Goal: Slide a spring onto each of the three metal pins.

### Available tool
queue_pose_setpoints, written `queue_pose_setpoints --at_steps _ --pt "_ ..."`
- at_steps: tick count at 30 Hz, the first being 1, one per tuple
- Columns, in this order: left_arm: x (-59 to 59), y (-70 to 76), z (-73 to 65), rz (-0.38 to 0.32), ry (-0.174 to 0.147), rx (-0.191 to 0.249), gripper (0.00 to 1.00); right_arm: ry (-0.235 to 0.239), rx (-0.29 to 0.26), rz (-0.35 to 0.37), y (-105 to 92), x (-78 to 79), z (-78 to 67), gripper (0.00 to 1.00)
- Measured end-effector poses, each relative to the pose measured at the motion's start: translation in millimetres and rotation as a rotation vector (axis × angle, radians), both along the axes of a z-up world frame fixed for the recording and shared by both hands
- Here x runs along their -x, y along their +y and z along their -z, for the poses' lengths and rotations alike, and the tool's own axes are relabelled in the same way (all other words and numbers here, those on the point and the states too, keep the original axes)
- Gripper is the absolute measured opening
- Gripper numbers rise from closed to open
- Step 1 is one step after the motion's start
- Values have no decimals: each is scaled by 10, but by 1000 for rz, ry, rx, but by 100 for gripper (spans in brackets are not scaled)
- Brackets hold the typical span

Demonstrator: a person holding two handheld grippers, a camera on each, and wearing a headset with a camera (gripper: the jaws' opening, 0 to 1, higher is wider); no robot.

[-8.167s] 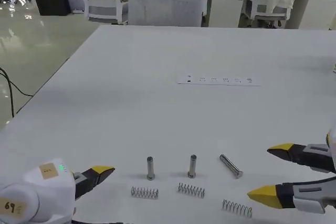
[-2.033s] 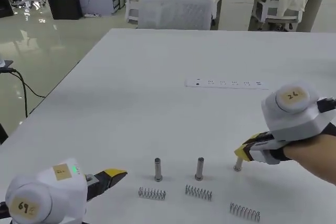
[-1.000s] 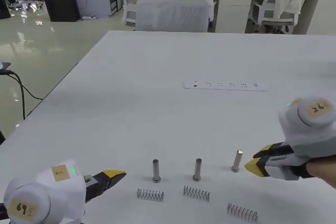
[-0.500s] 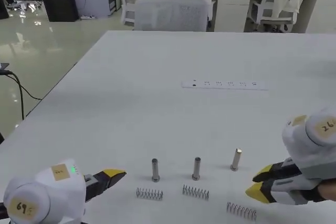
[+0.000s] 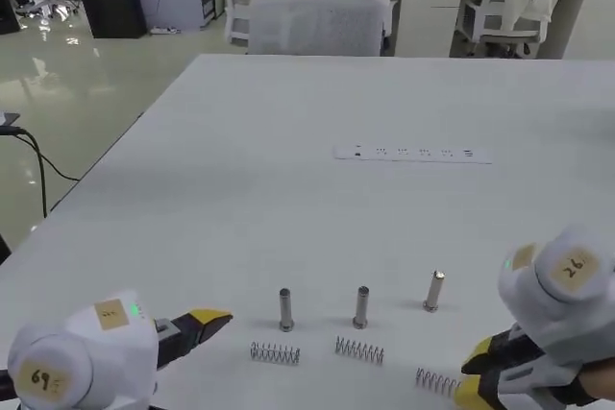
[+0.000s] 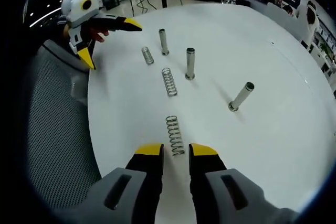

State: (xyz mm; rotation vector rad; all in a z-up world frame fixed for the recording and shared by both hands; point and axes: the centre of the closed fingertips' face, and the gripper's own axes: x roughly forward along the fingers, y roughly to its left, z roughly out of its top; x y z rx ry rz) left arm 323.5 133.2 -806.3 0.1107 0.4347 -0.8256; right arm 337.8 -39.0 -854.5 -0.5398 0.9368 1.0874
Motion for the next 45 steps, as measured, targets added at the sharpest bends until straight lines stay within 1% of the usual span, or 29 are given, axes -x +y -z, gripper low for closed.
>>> queue_pose_setpoints --at_steps 2,10,13,16,21,24,30,33,37,40,44,45 --pt "-1 2 3 0 1 0 80 -2 23 -17 -12 13 40 17" --pt "0 5 6 -4 2 2 80 -12 56 -54 -19 28 113 14" --pt "2 4 10 -4 4 3 80 -26 59 -58 -19 -2 115 11" --pt "1 -1 5 -3 3 5 80 -52 71 -77 -38 -12 115 9" --pt "6 -4 1 0 3 5 79 -62 81 -85 -36 -15 115 8" --pt "13 -6 -5 1 3 8 78 -57 75 -81 -34 -11 99 8" --pt "40 -16 -6 12 10 10 71 -57 57 -70 -16 -16 29 8" --pt "60 -36 -5 24 14 15 64 -55 55 -67 -16 -11 16 8" --pt "87 -67 -4 44 17 22 57 -52 42 -67 5 9 -40 8" --pt "100 -96 3 57 23 27 55 -48 16 -73 66 30 -101 8" --pt "141 -155 6 90 34 32 45 -46 -11 -89 174 60 -184 8" --pt "145 -176 9 95 35 28 46 -46 -19 -98 213 72 -208 8"
